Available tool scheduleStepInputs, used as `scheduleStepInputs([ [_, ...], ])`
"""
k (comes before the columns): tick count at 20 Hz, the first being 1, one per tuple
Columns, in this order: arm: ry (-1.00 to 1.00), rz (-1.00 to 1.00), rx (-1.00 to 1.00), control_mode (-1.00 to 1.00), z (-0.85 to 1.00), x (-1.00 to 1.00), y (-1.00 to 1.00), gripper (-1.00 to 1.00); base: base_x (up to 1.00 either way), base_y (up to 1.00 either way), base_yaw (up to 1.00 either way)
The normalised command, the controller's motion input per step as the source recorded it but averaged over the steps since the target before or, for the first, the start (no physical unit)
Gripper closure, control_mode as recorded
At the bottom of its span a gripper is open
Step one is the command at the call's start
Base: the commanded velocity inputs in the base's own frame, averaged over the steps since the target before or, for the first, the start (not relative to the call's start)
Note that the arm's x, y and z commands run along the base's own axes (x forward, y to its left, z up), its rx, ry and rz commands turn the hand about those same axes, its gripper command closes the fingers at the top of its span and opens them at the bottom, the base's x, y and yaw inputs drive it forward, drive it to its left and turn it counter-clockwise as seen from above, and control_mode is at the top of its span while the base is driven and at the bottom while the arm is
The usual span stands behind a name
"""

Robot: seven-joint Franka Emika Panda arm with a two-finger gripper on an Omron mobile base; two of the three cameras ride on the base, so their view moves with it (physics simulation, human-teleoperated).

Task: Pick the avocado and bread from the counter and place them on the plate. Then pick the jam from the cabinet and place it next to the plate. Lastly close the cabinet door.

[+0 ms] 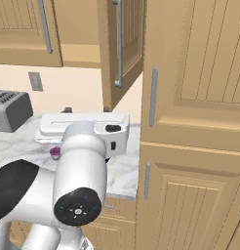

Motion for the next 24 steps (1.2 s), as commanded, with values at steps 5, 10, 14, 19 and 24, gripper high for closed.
scheduleStepInputs([
  [5, 0.0, 0.0, 0.19, -1.0, 0.0, 0.07, -0.51, -1.0, 0.0, 0.0, 0.0],
  [10, 0.0, 0.0, 0.14, -1.0, 0.0, 0.44, -0.12, -1.0, 0.0, 0.0, 0.0],
  [14, 0.0, 0.0, 0.09, -1.0, 0.0, 0.47, -0.06, -1.0, 0.0, 0.0, 0.0],
  [19, 0.0, 0.0, 0.04, -1.0, -0.05, 0.35, -0.06, -1.0, 0.0, 0.0, 0.0],
  [24, -0.05, 0.0, 0.02, -1.0, 0.0, 0.51, 0.05, -1.0, 0.0, 0.0, 0.0],
])
